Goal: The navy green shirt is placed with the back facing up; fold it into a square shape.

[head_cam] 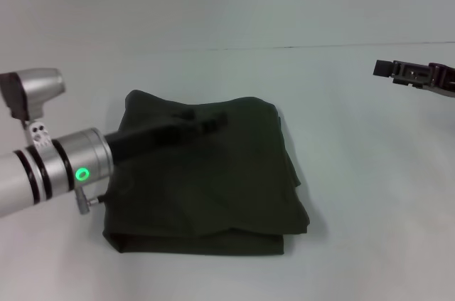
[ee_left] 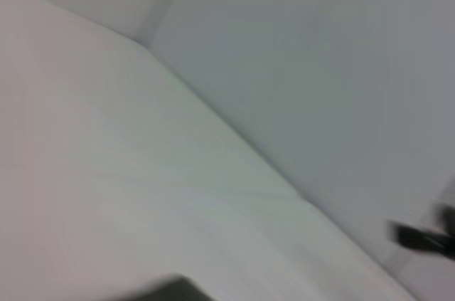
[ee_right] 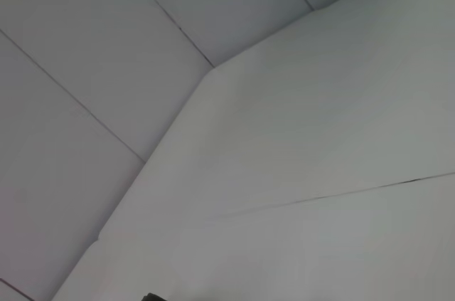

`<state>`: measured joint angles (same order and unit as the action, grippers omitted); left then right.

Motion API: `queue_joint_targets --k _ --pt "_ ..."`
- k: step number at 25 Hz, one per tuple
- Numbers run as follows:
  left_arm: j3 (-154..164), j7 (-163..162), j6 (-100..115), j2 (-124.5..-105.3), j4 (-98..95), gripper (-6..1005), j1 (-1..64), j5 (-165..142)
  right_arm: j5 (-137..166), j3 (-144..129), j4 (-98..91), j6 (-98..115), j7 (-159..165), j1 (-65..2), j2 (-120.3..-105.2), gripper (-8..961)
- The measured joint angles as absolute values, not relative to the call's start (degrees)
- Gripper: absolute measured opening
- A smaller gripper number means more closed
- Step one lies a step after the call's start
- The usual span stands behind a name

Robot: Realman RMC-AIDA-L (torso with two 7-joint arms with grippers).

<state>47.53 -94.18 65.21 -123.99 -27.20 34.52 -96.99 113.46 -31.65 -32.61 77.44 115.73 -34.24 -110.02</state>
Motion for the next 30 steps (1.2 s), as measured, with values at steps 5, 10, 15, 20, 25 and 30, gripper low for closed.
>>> queue_joint_targets --k 5,10,15,20,25,30 --pt "43.54 -94.03 60.52 -123.98 -27.71 924 34.73 -95.78 113.64 -31.73 -32.53 77.22 116.25 -34.40 -110.15 869" --pt "42.72 -93.65 51.38 -123.93 -27.73 923 35.44 -94.66 113.68 -31.73 -32.29 77.03 116.51 -34.45 -110.20 869" --pt "44.31 -92.70 43.98 -124.06 -26.43 923 36.89 -94.98 113.72 -31.73 -32.27 76.78 116.54 -34.60 -110.21 869" --pt "46.00 -91.98 41.31 -124.17 -25.24 922 37.64 -95.08 113.74 -31.73 -32.27 76.55 116.54 -34.74 -110.21 869" --pt "46.52 -91.87 40.72 -124.09 -25.07 922 37.29 -95.10 113.81 -31.81 -32.14 76.40 116.54 -34.89 -110.21 869" --pt "46.53 -91.88 40.61 -123.94 -25.28 921 36.59 -95.10 113.82 -32.05 -32.15 76.80 116.54 -34.89 -110.21 869"
